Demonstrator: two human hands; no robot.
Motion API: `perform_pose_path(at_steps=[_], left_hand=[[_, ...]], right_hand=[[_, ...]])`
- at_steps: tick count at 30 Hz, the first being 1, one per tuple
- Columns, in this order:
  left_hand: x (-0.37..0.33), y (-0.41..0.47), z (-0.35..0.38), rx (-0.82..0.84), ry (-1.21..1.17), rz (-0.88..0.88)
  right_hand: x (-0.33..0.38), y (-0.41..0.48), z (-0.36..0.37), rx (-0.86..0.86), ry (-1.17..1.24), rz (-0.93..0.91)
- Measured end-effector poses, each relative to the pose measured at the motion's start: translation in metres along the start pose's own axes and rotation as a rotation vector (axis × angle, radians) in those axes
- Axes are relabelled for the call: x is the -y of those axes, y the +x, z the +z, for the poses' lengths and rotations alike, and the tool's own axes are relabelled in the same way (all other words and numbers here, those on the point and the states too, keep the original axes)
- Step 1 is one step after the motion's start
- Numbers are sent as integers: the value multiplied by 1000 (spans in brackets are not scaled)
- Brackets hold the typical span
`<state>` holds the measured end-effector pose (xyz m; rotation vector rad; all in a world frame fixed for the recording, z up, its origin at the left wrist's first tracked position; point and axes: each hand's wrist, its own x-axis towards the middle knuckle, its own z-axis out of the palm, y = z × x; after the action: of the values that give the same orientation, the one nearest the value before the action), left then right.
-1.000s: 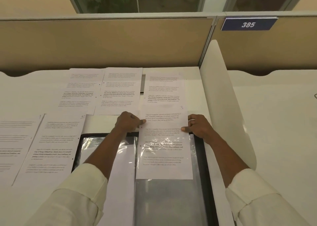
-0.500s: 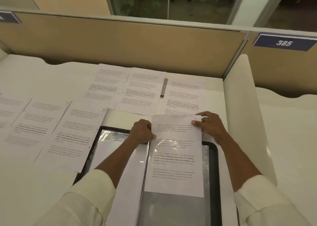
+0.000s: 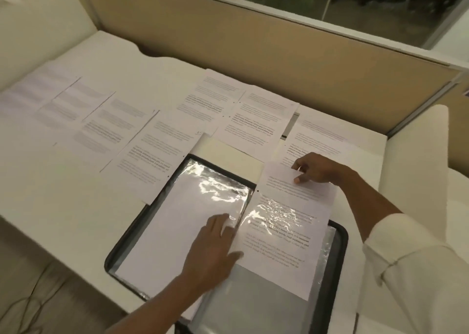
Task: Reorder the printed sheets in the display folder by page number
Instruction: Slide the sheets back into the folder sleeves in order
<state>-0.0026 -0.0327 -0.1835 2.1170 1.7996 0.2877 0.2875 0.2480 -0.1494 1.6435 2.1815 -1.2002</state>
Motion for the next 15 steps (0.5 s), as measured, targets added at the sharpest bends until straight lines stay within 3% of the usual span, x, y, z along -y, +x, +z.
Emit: perform_pose_path(at_steps=[6,15], left_hand=[[13,-106,31,0,-34,12],[0,-160,34,19,1,-49]], right_hand=[[21,7,26,-102,3,-29],[35,-11,35,136,-112,-25]])
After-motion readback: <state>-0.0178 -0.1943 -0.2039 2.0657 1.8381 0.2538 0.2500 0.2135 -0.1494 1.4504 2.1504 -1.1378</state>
